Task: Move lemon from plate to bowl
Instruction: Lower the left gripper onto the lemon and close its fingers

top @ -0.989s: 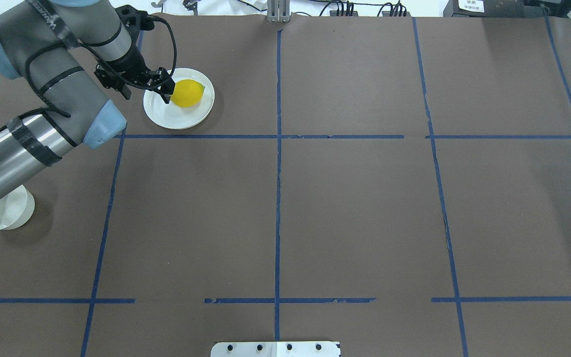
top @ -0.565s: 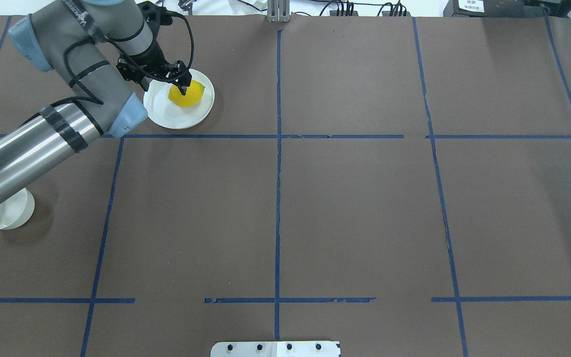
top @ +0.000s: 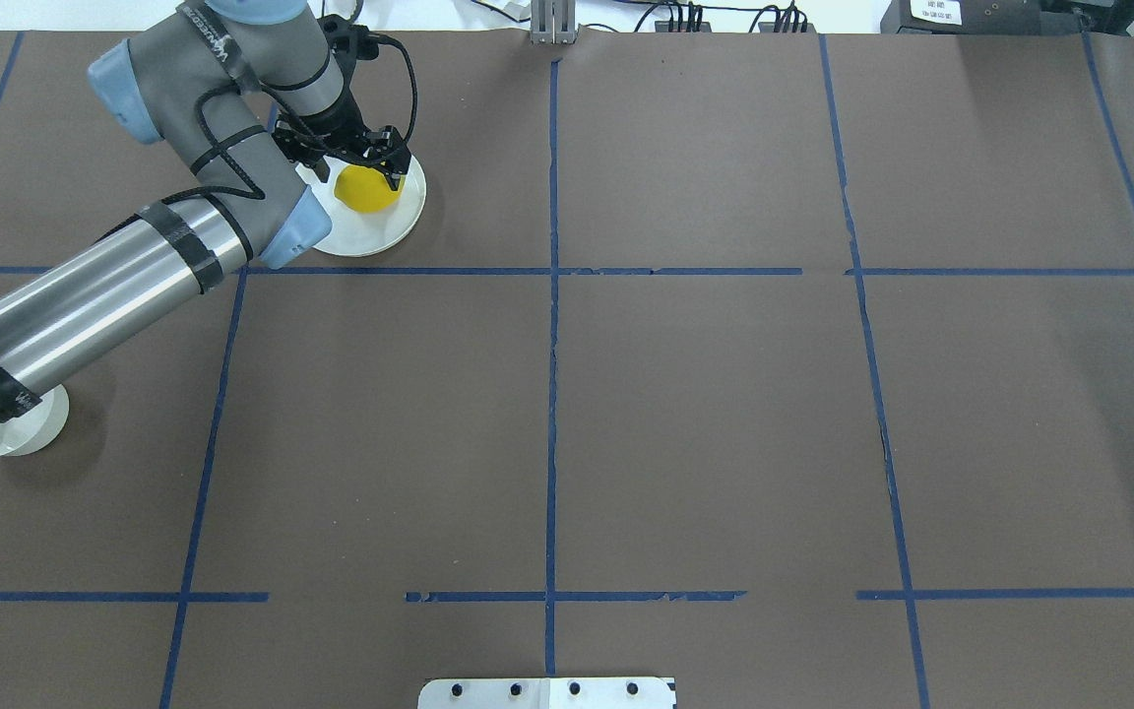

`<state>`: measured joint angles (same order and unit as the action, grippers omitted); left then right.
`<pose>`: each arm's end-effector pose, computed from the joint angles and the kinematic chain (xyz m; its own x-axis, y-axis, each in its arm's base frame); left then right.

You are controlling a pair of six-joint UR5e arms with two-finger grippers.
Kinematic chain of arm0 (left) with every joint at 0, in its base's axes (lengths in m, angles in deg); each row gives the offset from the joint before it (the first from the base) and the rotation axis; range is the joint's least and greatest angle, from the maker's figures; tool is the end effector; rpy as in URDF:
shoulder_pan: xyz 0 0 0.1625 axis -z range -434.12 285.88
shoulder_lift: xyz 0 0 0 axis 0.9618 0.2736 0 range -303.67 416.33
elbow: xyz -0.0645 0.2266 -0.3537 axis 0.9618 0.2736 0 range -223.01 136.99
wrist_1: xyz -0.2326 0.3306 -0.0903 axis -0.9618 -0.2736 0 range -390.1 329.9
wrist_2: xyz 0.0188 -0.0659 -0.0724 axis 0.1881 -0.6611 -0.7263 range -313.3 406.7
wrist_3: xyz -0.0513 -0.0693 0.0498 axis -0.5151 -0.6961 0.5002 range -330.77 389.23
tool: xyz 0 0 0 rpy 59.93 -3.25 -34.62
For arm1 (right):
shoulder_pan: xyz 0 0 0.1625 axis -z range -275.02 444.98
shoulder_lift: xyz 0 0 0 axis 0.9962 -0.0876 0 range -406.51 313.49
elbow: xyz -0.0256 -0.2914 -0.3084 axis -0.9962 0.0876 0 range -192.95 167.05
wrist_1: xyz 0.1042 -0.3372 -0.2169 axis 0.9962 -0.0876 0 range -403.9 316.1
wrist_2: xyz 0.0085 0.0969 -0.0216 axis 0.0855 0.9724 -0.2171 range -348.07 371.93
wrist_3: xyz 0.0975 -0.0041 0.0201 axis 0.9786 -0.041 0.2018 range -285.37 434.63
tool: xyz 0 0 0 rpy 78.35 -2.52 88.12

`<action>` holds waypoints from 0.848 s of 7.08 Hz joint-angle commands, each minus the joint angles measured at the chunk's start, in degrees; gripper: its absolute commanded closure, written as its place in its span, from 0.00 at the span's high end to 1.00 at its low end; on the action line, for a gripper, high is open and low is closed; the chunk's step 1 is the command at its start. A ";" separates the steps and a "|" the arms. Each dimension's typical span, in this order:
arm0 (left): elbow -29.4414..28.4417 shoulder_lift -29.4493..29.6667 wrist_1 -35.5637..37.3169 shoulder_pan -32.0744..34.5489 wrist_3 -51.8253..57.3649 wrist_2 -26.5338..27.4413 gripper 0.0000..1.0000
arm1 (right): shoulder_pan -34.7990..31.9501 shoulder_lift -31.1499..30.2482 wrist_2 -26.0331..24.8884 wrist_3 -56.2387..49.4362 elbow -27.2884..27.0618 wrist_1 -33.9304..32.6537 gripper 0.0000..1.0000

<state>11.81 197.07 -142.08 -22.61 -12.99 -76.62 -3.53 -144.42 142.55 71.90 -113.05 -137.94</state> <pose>0.4592 -0.7037 0.3315 0.6618 0.1621 -0.7320 -0.0659 0.9852 0.1585 0.0572 -0.4322 0.6472 0.7572 -0.0462 0.6515 0.0621 0.9981 -0.0013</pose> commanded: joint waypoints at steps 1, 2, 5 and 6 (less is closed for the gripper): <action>-2.51 0.24 -2.88 -0.18 -0.05 0.09 1.00 | 0.00 0.00 -0.01 0.00 0.00 0.00 1.00; -3.39 0.58 -3.77 -0.27 -0.13 0.35 1.00 | 0.00 0.00 0.07 0.00 0.00 0.00 1.00; -6.21 2.43 -5.17 -0.62 -0.31 0.44 1.00 | 0.00 0.00 -0.02 0.00 0.00 0.00 1.00; -7.00 2.43 -6.23 -0.88 -0.31 0.53 1.00 | 0.00 0.00 -0.02 0.00 0.00 0.00 1.00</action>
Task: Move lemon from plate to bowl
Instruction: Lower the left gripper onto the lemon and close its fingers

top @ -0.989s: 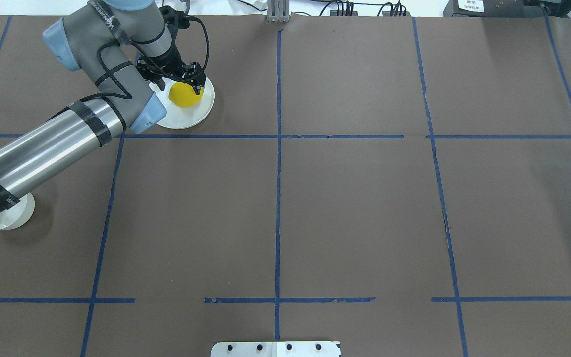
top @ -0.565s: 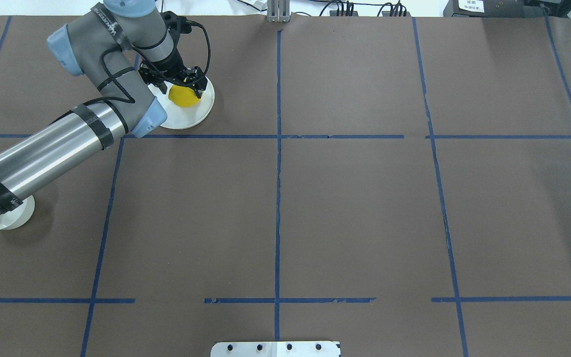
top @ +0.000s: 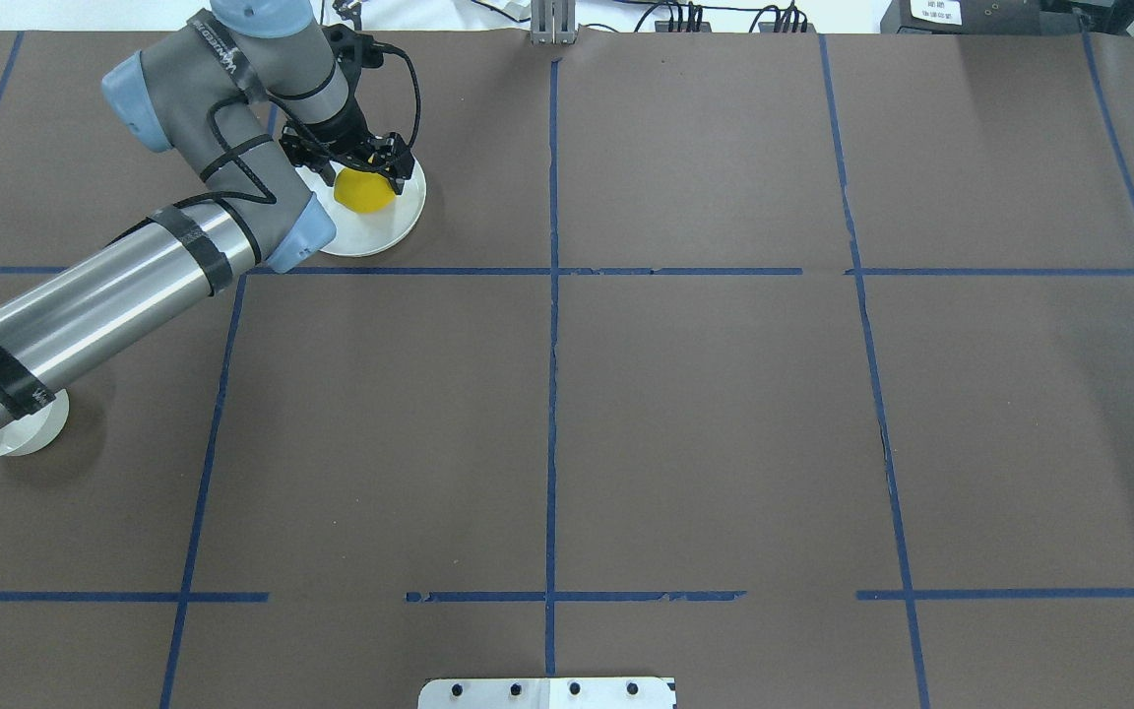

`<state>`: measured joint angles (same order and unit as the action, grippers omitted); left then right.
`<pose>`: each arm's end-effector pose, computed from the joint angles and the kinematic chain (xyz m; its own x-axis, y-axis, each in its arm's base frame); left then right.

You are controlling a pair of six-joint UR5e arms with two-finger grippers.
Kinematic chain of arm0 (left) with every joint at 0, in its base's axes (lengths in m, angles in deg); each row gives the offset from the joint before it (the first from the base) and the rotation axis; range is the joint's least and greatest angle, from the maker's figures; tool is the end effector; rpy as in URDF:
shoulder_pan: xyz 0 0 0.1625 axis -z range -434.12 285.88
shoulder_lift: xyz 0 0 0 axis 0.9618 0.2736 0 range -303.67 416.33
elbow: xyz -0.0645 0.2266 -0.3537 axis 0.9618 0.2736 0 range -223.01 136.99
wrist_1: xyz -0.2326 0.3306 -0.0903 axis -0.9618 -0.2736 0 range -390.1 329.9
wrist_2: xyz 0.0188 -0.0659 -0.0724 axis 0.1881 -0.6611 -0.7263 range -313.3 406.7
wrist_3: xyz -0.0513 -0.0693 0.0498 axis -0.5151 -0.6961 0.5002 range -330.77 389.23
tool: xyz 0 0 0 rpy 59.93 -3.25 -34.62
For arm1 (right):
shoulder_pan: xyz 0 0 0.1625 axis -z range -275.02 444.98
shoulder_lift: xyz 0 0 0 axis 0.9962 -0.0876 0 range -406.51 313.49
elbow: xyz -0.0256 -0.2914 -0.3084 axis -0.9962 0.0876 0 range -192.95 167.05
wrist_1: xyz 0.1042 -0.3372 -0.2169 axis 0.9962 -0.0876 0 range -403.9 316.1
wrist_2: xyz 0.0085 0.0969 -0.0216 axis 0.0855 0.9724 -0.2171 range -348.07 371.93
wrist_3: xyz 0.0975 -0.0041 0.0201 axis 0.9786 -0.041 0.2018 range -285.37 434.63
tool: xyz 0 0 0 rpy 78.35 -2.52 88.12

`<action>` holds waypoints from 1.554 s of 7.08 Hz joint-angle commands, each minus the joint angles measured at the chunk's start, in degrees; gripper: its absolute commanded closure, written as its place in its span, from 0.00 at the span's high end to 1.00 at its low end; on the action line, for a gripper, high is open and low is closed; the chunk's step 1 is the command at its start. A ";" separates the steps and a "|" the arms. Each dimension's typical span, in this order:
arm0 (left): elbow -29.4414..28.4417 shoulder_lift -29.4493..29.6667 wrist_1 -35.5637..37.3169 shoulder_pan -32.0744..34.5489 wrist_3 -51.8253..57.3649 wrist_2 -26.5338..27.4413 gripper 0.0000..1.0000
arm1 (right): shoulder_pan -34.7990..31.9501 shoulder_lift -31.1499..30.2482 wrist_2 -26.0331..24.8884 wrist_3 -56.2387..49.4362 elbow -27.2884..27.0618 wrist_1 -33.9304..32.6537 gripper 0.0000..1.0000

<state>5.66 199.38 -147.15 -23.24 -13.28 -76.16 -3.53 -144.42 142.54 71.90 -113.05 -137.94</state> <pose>0.4772 -0.7123 0.3411 0.6548 0.1762 -0.7349 -0.0671 0.9822 0.1757 0.0572 -0.4322 0.6472 0.7574 -0.0463 0.6514 0.0621 0.9981 -0.0013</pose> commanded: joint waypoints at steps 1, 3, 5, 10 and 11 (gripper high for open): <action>-1.20 0.12 -1.34 -0.26 -0.02 0.07 1.00 | 0.00 0.00 0.00 0.00 0.00 0.00 1.00; -1.20 0.12 -1.34 -0.26 -0.02 0.07 0.78 | 0.00 0.00 0.09 0.00 0.00 0.00 1.00; -1.20 0.12 -1.34 -0.17 0.50 0.07 0.39 | 0.00 0.00 0.00 0.00 0.00 0.00 1.00; 16.37 -9.14 5.73 3.61 0.59 -0.63 0.00 | 0.00 0.00 0.00 0.00 0.00 0.00 1.00; 26.90 -16.07 9.34 4.05 0.59 -0.54 0.00 | 0.00 0.00 0.00 0.00 0.00 0.00 1.00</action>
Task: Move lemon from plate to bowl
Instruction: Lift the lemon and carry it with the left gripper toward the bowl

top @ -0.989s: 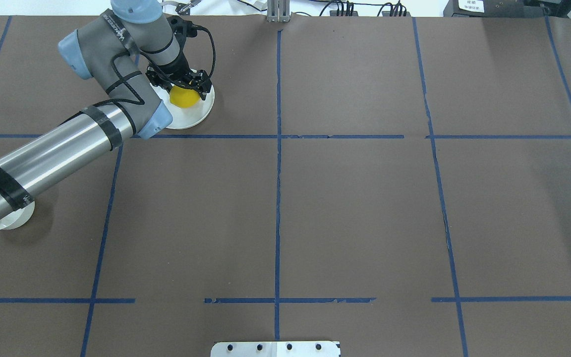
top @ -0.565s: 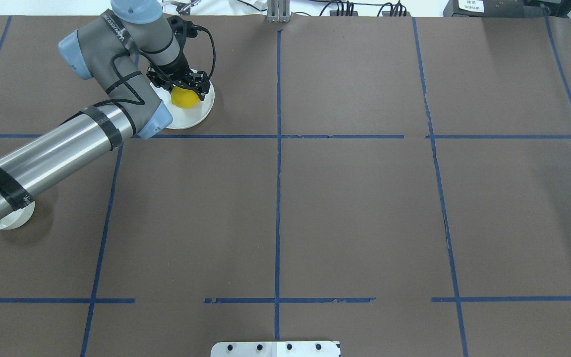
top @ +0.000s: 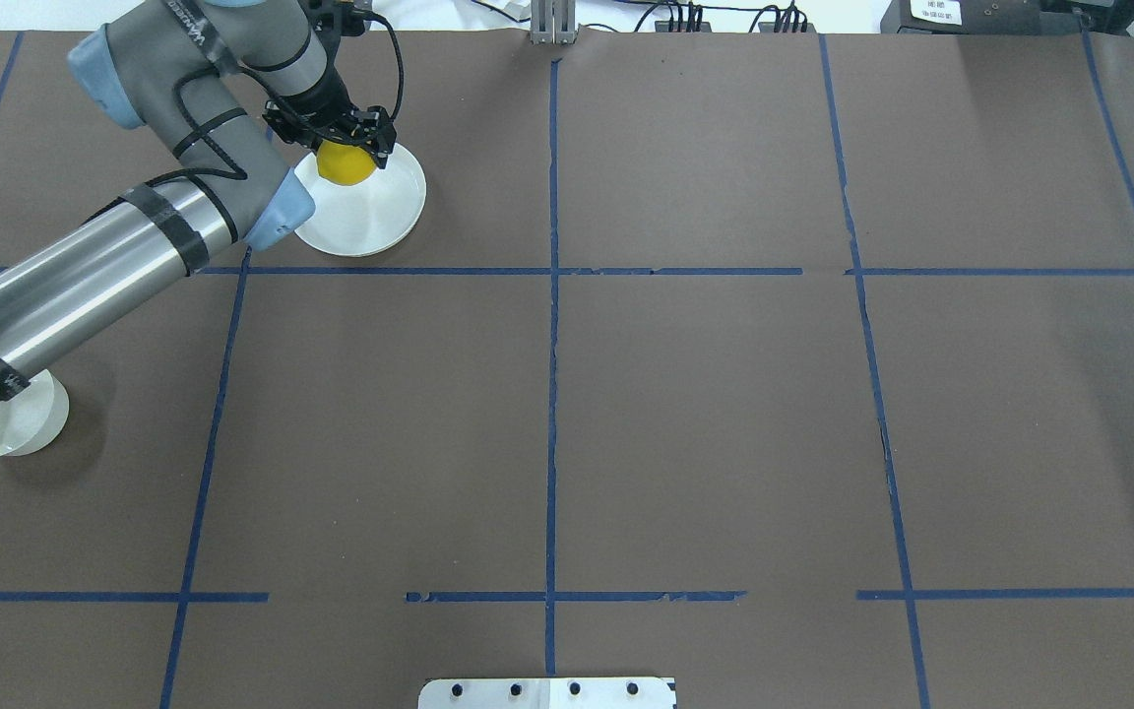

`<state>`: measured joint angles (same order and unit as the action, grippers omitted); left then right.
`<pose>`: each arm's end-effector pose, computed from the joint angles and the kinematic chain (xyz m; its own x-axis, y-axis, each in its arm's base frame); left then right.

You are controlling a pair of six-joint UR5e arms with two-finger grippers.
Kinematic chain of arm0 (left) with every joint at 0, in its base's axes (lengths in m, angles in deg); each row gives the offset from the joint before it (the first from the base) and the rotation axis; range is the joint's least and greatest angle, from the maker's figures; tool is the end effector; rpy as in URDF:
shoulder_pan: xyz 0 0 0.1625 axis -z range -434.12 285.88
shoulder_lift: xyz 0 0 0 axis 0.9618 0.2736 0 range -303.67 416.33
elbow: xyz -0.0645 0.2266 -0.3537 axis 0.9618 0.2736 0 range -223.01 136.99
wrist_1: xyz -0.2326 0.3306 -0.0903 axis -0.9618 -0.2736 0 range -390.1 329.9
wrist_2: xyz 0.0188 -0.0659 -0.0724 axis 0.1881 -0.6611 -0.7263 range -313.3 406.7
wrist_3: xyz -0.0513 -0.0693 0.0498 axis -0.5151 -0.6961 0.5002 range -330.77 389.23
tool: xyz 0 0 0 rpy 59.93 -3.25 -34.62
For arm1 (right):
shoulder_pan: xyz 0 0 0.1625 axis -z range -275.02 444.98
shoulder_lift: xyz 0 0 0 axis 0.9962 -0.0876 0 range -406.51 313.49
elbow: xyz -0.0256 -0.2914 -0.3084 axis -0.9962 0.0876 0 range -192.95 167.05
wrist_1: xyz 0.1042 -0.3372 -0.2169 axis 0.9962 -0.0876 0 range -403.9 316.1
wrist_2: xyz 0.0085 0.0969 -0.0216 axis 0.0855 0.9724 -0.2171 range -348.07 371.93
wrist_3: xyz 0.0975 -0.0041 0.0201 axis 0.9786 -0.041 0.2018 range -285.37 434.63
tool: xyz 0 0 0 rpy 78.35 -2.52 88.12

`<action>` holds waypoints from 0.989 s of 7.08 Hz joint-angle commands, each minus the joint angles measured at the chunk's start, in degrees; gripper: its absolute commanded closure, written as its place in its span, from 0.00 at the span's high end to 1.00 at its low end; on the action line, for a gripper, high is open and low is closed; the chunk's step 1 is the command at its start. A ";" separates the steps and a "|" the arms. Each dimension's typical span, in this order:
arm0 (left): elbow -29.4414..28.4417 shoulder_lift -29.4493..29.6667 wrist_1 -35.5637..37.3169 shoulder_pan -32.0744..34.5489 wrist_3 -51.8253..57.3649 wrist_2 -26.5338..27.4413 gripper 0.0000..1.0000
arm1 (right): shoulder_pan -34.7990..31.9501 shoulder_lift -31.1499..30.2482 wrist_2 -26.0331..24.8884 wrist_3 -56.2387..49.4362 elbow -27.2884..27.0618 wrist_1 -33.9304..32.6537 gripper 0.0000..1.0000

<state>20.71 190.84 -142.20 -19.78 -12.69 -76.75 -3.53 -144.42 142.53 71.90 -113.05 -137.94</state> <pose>0.4028 -0.6958 0.3417 0.6466 0.1637 -0.7450 -0.0167 0.9795 0.2008 0.0572 -0.4322 0.6472 0.7575 -0.0463 0.6512 0.0621 0.9981 -0.0013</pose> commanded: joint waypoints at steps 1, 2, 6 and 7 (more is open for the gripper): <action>19.78 -13.77 6.00 1.29 0.00 0.05 0.00 | 0.00 0.00 0.00 0.00 0.00 0.00 1.00; 25.25 -18.97 6.89 1.47 0.00 0.31 0.00 | 0.00 0.00 0.00 0.00 0.00 0.00 1.00; 45.40 -45.41 4.89 1.74 -0.44 3.01 0.00 | 0.00 0.00 0.00 0.00 0.00 0.00 1.00; 45.52 -51.13 -1.13 1.74 -0.70 4.43 0.00 | 0.00 0.00 0.00 0.00 0.00 0.00 1.00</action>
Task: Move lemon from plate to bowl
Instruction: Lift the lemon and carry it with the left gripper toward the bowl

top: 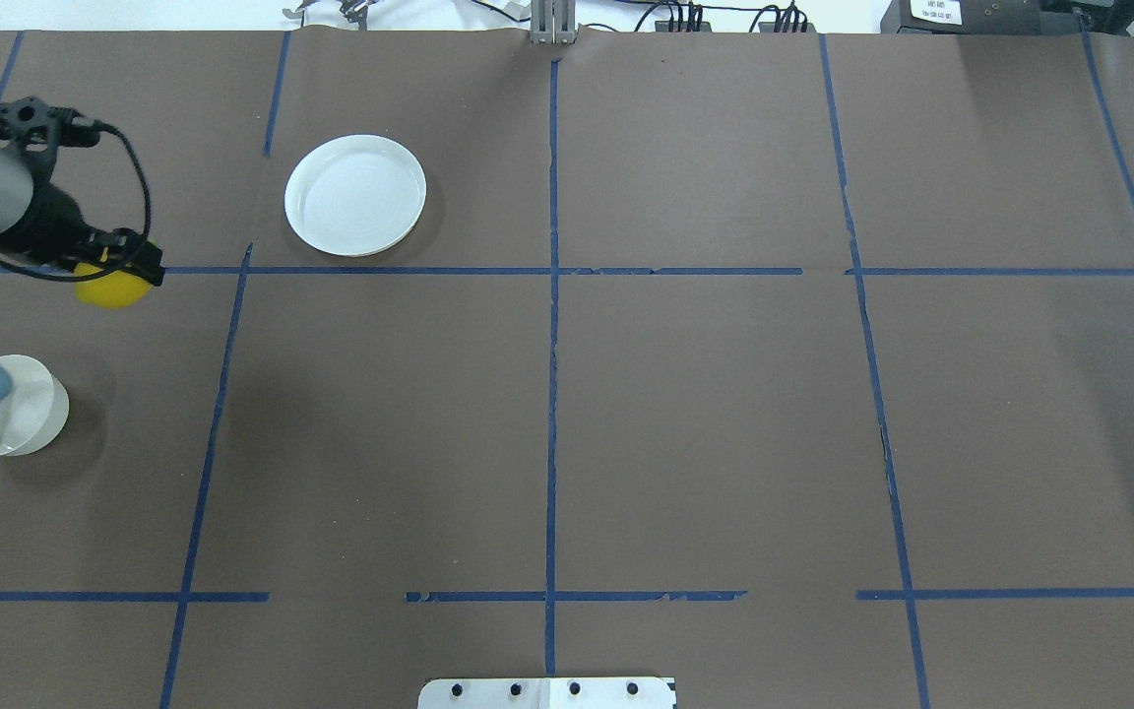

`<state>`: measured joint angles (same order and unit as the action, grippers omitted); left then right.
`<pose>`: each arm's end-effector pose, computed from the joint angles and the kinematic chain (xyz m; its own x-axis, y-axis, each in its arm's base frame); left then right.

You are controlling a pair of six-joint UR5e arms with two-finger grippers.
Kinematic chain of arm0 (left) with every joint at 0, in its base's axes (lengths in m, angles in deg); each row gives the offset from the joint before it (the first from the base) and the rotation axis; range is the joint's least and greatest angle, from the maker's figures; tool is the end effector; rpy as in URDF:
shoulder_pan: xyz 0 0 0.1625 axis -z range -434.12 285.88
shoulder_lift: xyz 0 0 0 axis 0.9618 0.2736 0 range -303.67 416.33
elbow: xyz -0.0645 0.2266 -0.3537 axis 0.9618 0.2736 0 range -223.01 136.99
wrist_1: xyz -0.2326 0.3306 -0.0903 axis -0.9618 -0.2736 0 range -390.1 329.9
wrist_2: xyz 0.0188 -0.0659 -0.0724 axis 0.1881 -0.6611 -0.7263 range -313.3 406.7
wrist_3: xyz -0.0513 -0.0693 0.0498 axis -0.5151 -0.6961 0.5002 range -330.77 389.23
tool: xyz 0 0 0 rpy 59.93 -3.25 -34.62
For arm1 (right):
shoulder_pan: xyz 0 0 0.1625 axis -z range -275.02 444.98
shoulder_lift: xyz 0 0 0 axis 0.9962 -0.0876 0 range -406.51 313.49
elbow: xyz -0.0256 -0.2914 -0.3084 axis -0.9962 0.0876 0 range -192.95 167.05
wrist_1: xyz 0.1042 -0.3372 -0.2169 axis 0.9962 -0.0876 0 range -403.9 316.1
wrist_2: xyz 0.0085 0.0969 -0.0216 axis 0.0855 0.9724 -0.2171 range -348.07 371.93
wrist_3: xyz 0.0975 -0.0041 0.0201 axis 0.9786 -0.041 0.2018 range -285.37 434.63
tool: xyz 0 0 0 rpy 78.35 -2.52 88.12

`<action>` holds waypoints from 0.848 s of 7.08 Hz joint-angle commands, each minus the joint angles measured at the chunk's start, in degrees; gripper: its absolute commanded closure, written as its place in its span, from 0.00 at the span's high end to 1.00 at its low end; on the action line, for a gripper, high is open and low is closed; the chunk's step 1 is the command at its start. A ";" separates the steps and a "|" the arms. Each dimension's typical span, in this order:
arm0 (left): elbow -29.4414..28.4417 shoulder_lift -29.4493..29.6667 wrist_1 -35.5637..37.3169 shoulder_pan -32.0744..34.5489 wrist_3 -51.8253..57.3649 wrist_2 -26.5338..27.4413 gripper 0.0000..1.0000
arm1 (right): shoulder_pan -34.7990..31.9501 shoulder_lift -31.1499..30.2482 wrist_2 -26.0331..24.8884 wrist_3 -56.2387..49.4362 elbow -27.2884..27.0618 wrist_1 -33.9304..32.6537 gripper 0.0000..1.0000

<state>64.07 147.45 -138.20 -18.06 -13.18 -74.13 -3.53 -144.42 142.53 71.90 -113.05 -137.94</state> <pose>0.2175 -0.4705 0.4748 0.7044 0.0888 -0.7042 0.0340 0.9868 0.1585 0.0572 -0.4322 0.6472 0.7575 -0.0463 0.6512 0.0621 0.9981 -0.0013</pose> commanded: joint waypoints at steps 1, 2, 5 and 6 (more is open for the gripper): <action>1.21 -11.89 -10.50 0.01 -0.30 2.08 0.00 | 0.00 0.00 0.00 0.00 0.00 0.00 1.00; -0.11 -13.33 -12.47 -0.08 -0.38 2.09 0.00 | 0.00 0.00 0.00 0.00 0.00 0.00 1.00; -6.87 -14.22 -22.22 -0.34 -3.99 3.23 0.00 | 0.00 0.00 0.00 0.00 0.00 0.00 1.00; -6.80 -14.22 -22.33 -0.34 -3.81 3.14 0.00 | 0.00 0.00 0.00 0.00 0.00 0.00 1.00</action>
<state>58.14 133.34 -159.11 -18.34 -16.75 -71.02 -3.53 -144.42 142.53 71.90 -113.05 -137.94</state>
